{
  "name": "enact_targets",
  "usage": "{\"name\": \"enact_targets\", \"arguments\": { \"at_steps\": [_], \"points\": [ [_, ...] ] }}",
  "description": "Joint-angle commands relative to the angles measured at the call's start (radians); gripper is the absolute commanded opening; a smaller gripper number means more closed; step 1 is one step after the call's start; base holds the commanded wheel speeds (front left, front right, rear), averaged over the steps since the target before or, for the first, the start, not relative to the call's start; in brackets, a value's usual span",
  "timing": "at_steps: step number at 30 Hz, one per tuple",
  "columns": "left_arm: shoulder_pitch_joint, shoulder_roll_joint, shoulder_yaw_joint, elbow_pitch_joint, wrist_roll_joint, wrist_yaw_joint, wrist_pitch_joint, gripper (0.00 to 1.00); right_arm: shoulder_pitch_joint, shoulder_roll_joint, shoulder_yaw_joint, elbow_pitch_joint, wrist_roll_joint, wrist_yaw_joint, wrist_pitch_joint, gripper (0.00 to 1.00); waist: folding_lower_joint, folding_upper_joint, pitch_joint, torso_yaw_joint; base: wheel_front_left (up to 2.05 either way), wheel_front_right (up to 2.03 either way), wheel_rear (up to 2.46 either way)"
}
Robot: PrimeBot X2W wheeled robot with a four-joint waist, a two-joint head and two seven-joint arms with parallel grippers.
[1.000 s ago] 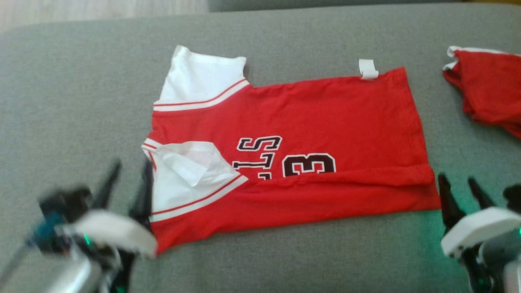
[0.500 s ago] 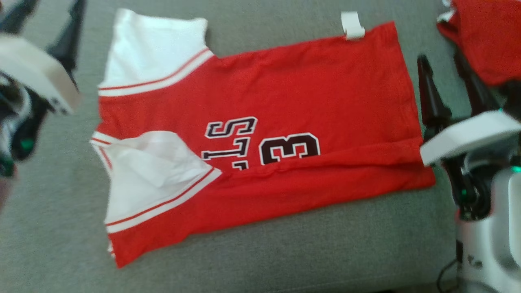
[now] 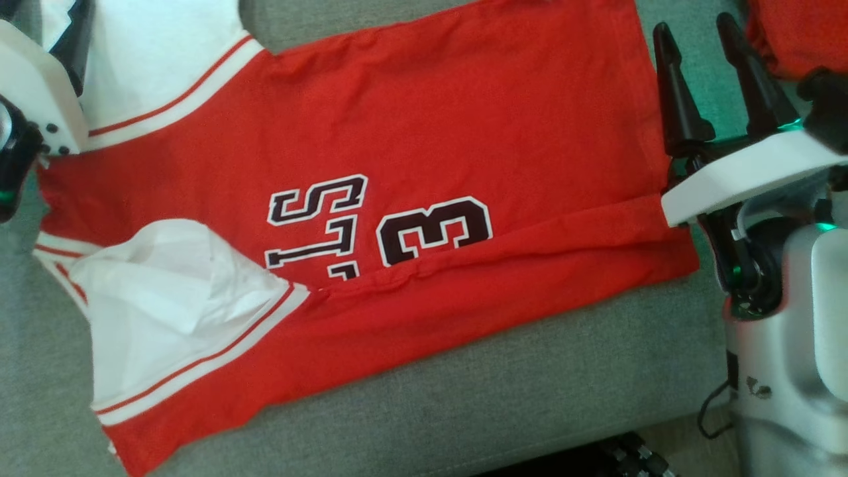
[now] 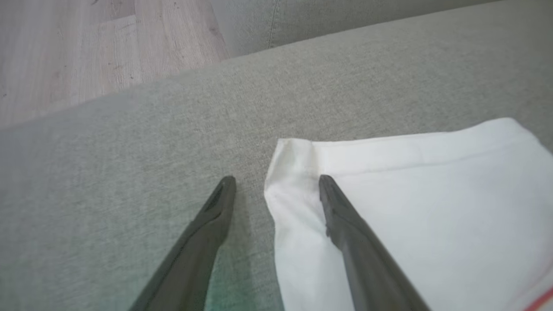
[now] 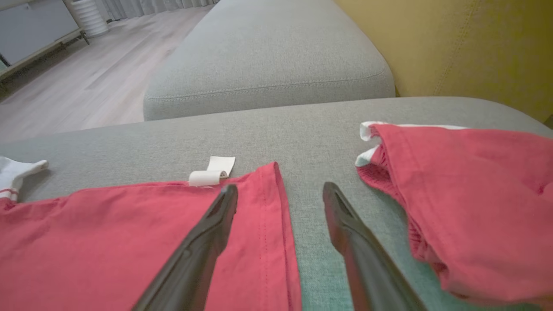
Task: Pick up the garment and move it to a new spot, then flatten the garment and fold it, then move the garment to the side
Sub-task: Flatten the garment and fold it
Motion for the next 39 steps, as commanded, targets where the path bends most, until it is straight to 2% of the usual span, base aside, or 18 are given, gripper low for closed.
{"name": "enact_targets", "arguments": {
  "at_steps": [1, 5, 6, 7, 8, 9, 18, 29, 30, 31, 32, 33, 35, 36, 39],
  "points": [
    [-0.047, 0.042, 0.046, -0.020, -0.008, -0.003, 0.009, 1.00, -0.013, -0.004, 0.022, -0.029, 0.003, -0.001, -0.009, 1.00, -0.0002, 0.0001, 0.005, -0.004, 0.00, 0.00, 0.00],
    [-0.048, 0.033, 0.036, -0.015, -0.026, -0.023, 0.027, 1.00, -0.030, -0.004, 0.029, -0.014, -0.001, -0.001, -0.007, 1.00, -0.0002, 0.0001, 0.011, 0.001, 0.00, 0.00, 0.00],
    [-0.049, 0.028, 0.033, -0.015, -0.032, -0.029, 0.031, 0.89, -0.036, -0.004, 0.031, -0.009, -0.002, -0.001, -0.005, 1.00, -0.0002, 0.0001, 0.012, 0.003, 0.00, 0.00, 0.00],
    [-0.050, 0.023, 0.029, -0.018, -0.038, -0.036, 0.035, 0.47, -0.043, -0.004, 0.033, -0.003, -0.003, -0.001, -0.002, 1.00, -0.0002, 0.0001, 0.013, 0.005, 0.00, 0.00, 0.00],
    [-0.051, 0.016, 0.026, -0.020, -0.044, -0.042, 0.037, 0.32, -0.051, -0.004, 0.035, 0.004, -0.005, -0.001, 0.002, 1.00, -0.0002, 0.0001, 0.014, 0.007, 0.00, 0.00, 0.00],
    [-0.054, 0.010, 0.023, -0.025, -0.047, -0.048, 0.036, 0.00, -0.060, -0.004, 0.036, 0.014, -0.010, -0.001, 0.008, 1.00, -0.0002, 0.0001, 0.015, 0.010, 0.00, 0.00, 0.00],
    [-0.098, -0.058, 0.022, -0.056, -0.006, -0.063, -0.102, 0.00, -0.223, -0.012, 0.029, 0.165, -0.102, -0.001, 0.079, 1.00, -0.0002, 0.0001, 0.006, 0.063, 0.00, 0.00, 0.00],
    [-0.085, -0.102, 0.007, -0.124, -0.002, -0.079, -0.177, 0.00, -0.343, -0.088, 0.015, 0.371, -0.145, -0.001, 0.234, 1.00, -0.0002, 0.0001, -0.010, 0.142, 0.00, 0.00, 0.00],
    [-0.081, -0.104, 0.004, -0.130, -0.002, -0.079, -0.180, 0.00, -0.346, -0.094, 0.020, 0.381, -0.138, -0.001, 0.253, 0.94, -0.0002, 0.0001, -0.013, 0.146, 0.00, 0.00, 0.00],
    [-0.076, -0.106, 0.002, -0.135, -0.002, -0.080, -0.183, 0.00, -0.346, -0.100, 0.026, 0.389, -0.132, -0.001, 0.273, 0.68, -0.0002, 0.0001, -0.015, 0.148, 0.00, 0.00, 0.00],
    [-0.073, -0.109, -0.001, -0.141, -0.002, -0.081, -0.186, 0.00, -0.346, -0.107, 0.032, 0.393, -0.124, -0.001, 0.290, 0.49, -0.0002, 0.0001, -0.017, 0.152, 0.00, 0.00, 0.00],
    [-0.070, -0.111, -0.003, -0.146, -0.003, -0.081, -0.188, 0.00, -0.347, -0.112, 0.034, 0.394, -0.116, -0.001, 0.302, 0.42, -0.0002, 0.0001, -0.019, 0.154, 0.00, 0.00, 0.00],
    [-0.066, -0.116, -0.006, -0.154, -0.004, -0.081, -0.192, 0.00, -0.347, -0.120, 0.035, 0.393, -0.103, -0.001, 0.316, 0.17, -0.0002, 0.0001, -0.023, 0.158, 0.00, 0.00, 0.00],
    [-0.065, -0.119, -0.007, -0.156, -0.005, -0.082, -0.194, 0.00, -0.347, -0.123, 0.036, 0.393, -0.097, -0.001, 0.321, 0.00, -0.0002, 0.0001, -0.025, 0.160, 0.00, 0.00, 0.00],
    [-0.063, -0.124, -0.009, -0.159, -0.007, -0.083, -0.201, 0.00, -0.350, -0.127, 0.033, 0.394, -0.087, -0.001, 0.323, 0.00, -0.0002, 0.0001, -0.034, 0.164, 0.00, 0.00, 0.00]
  ]
}}
